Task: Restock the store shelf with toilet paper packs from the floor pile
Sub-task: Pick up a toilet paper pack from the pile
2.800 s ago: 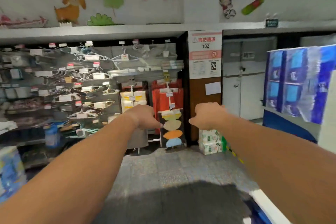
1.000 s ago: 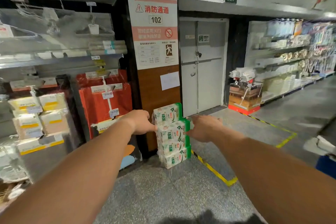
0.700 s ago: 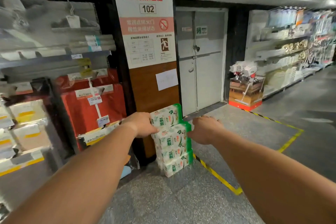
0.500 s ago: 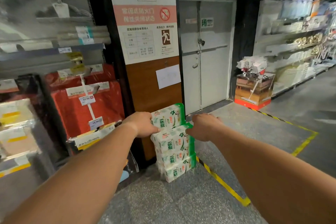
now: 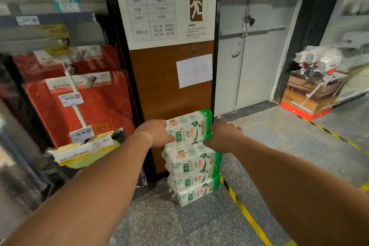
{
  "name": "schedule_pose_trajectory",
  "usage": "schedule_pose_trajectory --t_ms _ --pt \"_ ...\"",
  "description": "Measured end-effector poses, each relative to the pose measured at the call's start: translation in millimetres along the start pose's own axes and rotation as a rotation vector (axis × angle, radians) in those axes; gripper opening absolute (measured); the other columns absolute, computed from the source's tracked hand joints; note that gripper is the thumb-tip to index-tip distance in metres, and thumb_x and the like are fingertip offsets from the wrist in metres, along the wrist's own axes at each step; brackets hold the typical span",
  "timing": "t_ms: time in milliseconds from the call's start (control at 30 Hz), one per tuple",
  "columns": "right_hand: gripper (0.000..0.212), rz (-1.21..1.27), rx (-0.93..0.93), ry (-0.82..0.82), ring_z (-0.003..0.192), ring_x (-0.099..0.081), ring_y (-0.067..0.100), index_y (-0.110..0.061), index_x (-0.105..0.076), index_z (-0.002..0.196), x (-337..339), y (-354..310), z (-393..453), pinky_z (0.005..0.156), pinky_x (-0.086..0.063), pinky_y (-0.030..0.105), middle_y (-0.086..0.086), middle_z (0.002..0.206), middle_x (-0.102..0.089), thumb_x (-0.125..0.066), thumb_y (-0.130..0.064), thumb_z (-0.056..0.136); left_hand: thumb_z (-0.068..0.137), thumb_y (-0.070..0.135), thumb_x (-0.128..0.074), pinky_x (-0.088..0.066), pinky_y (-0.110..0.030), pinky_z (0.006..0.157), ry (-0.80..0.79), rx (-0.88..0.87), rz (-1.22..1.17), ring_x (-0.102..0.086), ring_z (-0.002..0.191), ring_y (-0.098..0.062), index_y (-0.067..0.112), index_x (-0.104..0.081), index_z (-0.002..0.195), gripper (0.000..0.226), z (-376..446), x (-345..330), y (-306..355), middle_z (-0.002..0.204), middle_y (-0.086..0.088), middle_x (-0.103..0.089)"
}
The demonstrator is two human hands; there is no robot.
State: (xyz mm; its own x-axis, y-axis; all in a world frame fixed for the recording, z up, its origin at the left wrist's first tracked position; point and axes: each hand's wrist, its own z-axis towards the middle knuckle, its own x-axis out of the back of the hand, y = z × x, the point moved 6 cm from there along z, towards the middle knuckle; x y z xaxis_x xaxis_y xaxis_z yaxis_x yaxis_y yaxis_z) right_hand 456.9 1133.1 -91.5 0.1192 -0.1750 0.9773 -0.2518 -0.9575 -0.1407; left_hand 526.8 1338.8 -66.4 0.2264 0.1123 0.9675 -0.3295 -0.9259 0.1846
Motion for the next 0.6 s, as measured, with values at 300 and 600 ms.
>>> schedule_pose_trajectory --t_ms 300,600 --pt "0.064 -0.013 -0.041 -0.080 0.128 -0.050 0.034 -0.021 -0.050 0.138 -26 23 204 0.108 -0.035 0.053 0.009 0.138 -0.055 -0.055 -0.063 0.090 0.088 0.060 -0.066 -0.055 -0.039 0.086 -0.103 -0.002 0.010 -0.061 0.099 -0.018 0.024 -0.058 0.119 0.048 217 -33 -23 0.115 0.003 -0.064" --pt "0.069 0.001 -0.026 -0.169 0.135 -0.043 0.039 -0.019 -0.042 0.146 -47 31 358 0.109 -0.033 0.052 0.015 0.148 -0.044 -0.056 -0.060 0.092 0.085 0.066 -0.062 -0.053 -0.044 0.088 -0.142 0.049 0.042 -0.058 0.103 -0.022 0.026 -0.054 0.126 0.057 375 -66 -43 0.117 0.000 -0.058"
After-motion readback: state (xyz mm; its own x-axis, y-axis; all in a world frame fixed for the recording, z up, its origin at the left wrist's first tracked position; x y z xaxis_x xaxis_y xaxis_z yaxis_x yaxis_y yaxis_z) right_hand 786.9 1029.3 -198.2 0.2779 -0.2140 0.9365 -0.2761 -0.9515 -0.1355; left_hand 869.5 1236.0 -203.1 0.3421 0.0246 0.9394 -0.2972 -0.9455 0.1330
